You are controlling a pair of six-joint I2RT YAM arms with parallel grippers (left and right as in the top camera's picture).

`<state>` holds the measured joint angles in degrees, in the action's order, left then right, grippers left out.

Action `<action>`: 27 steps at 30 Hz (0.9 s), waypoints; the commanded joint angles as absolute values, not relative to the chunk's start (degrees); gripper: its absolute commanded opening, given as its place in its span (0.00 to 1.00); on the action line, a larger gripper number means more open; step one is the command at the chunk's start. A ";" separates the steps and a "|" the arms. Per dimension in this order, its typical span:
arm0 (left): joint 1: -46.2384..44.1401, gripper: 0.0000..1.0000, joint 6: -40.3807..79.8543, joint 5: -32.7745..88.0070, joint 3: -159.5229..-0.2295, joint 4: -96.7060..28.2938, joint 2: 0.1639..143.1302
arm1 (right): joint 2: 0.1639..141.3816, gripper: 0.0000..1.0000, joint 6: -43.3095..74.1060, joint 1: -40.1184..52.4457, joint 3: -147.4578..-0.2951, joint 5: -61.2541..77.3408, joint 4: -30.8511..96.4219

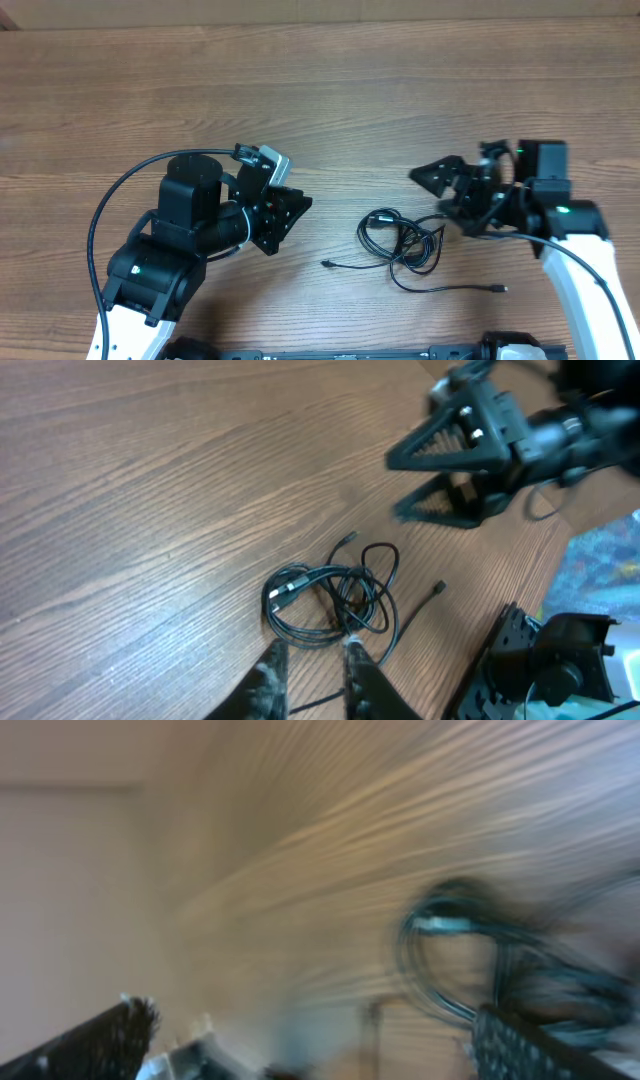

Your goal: Untangle cables

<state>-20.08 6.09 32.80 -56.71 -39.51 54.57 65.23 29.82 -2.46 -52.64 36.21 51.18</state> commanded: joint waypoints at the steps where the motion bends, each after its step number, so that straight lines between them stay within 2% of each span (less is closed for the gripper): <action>1: -19.51 0.26 5.08 33.93 -57.49 -39.59 54.78 | 59.88 1.00 21.21 -3.09 -60.10 15.77 57.32; 5: -19.53 0.30 5.13 33.95 -57.49 -39.59 55.46 | 56.12 1.00 16.93 -3.07 -62.76 7.07 62.94; 8: -19.53 0.31 5.34 34.11 -57.49 -39.64 56.31 | 54.22 1.00 11.05 -3.07 -62.72 7.01 66.28; 14: -19.53 0.32 5.34 34.11 -57.49 -39.64 57.87 | 55.70 1.00 9.98 -3.07 -60.66 5.87 72.79; 27: -19.51 0.36 5.30 34.06 -57.49 -39.62 58.94 | 65.54 0.93 10.00 -2.94 -55.68 17.50 70.91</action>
